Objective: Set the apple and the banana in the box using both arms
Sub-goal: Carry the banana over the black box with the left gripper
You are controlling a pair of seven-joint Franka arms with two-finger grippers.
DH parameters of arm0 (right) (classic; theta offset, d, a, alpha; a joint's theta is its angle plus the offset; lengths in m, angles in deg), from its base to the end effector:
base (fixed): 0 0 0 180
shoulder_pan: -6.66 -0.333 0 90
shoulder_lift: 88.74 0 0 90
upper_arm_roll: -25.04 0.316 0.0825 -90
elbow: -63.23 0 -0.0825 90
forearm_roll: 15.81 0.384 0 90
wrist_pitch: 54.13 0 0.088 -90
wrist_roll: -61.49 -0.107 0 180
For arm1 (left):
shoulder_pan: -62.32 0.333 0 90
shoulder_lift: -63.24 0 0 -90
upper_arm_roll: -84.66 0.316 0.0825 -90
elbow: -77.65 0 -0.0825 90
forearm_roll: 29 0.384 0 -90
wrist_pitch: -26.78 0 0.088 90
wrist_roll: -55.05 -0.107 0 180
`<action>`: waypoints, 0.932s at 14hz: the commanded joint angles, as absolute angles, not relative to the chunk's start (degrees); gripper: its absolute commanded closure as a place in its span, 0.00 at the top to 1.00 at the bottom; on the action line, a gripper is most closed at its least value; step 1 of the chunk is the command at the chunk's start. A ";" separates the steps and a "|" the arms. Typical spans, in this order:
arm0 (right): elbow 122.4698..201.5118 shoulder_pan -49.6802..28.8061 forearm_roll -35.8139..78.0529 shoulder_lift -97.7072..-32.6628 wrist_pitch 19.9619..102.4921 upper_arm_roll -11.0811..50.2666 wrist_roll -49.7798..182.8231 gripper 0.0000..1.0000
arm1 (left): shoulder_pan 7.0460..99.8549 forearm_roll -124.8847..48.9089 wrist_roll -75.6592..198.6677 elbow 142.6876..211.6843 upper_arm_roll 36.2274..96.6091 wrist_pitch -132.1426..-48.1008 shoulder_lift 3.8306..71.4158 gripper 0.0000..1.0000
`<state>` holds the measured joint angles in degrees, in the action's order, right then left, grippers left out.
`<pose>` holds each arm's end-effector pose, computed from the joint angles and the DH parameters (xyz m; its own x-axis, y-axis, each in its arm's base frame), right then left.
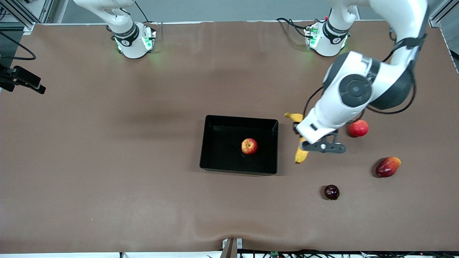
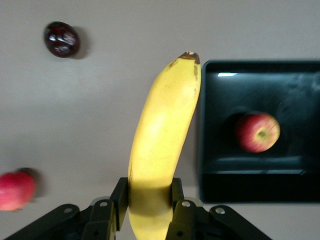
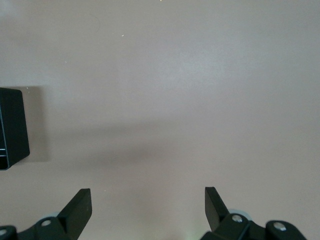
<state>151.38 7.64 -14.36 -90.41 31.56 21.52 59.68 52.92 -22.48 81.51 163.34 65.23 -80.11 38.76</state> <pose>0.5365 -0.0399 0.6490 0.9940 -0.1079 -0.0147 -0.1083 -0.9938 -0.0266 0.6105 -0.2883 0.4325 0.9978 -0.0505 -0.0426 -0.0499 -0.9987 0.0129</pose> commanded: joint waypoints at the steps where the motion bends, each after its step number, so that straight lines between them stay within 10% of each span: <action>1: 150.68 8.77 -14.32 -90.32 31.48 22.23 60.17 1.00 | 48.72 -23.11 90.87 153.96 65.58 -78.95 31.71 0.00; 13: 150.68 8.77 -14.32 -90.32 31.48 22.23 60.17 1.00 | 32.45 -23.11 112.78 147.26 72.53 -93.09 19.57 0.00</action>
<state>151.38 7.64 -14.36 -90.40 31.59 21.52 59.68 34.32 -22.49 109.68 149.54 71.41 -91.58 21.62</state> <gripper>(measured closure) 0.000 0.617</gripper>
